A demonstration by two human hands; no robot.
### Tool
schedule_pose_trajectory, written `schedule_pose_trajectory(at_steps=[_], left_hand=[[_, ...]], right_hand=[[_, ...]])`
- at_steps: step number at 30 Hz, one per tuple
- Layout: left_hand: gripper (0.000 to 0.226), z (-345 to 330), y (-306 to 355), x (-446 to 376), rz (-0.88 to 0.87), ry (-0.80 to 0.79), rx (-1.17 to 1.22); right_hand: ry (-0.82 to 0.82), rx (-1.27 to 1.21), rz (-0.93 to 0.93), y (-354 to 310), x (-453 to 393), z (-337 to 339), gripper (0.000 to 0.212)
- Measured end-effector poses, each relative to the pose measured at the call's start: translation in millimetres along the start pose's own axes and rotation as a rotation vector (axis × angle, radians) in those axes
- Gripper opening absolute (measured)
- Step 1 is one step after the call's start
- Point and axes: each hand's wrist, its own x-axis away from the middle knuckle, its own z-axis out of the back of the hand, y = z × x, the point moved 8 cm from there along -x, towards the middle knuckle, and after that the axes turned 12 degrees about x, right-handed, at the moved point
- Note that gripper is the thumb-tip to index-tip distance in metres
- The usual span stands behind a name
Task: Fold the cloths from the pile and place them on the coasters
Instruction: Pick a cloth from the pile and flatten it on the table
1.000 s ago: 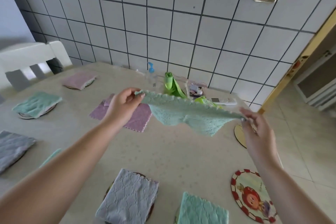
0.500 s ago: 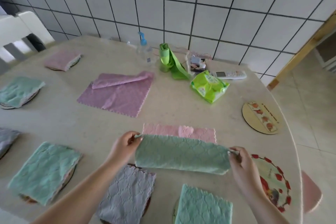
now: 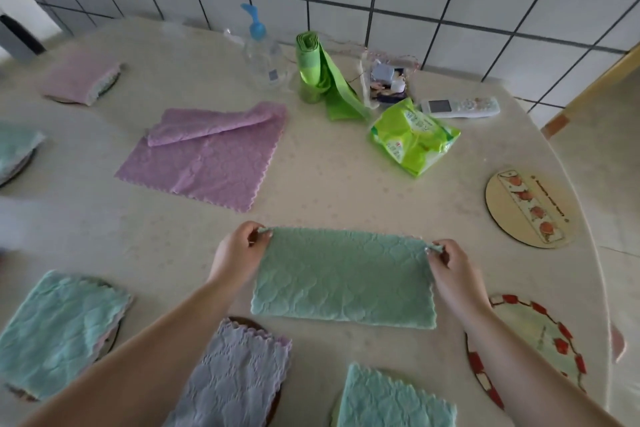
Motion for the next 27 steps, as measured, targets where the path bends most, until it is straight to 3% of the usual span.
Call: schedule_pose_trajectory(at_steps=[6,10,13,15,18,22,27], left_hand=[[0.019,-4,-1,-9,-0.003,0.002,-0.079],[0.027,-2,1,-6,0.026,0.038,-0.003],[0.035,-6,28,13,-0.238,0.122,-0.145],[0.037,-34,48,31,-0.444,0.017,-0.223],[0.046,-92,58,60,-0.625,-0.206,-0.368],[0.055,-126,44,75,-0.667,-0.294,-0.577],[0.057,-119,32,70,-0.703,-0.307,-0.704]], right_hand=[[0.015,0.041,0.017,2,-11,-3,0.013],[0.058,0.051,-0.01,0,-9,-1,0.02],[0.219,0.16,0.15,-22,4,5,0.034],[0.201,0.271,0.334,-53,16,-9,0.041],[0.041,0.429,0.487,-82,31,-56,0.05],[-0.009,0.573,0.53,-84,42,-101,0.05],[0.008,0.766,0.553,-53,39,-101,0.061]])
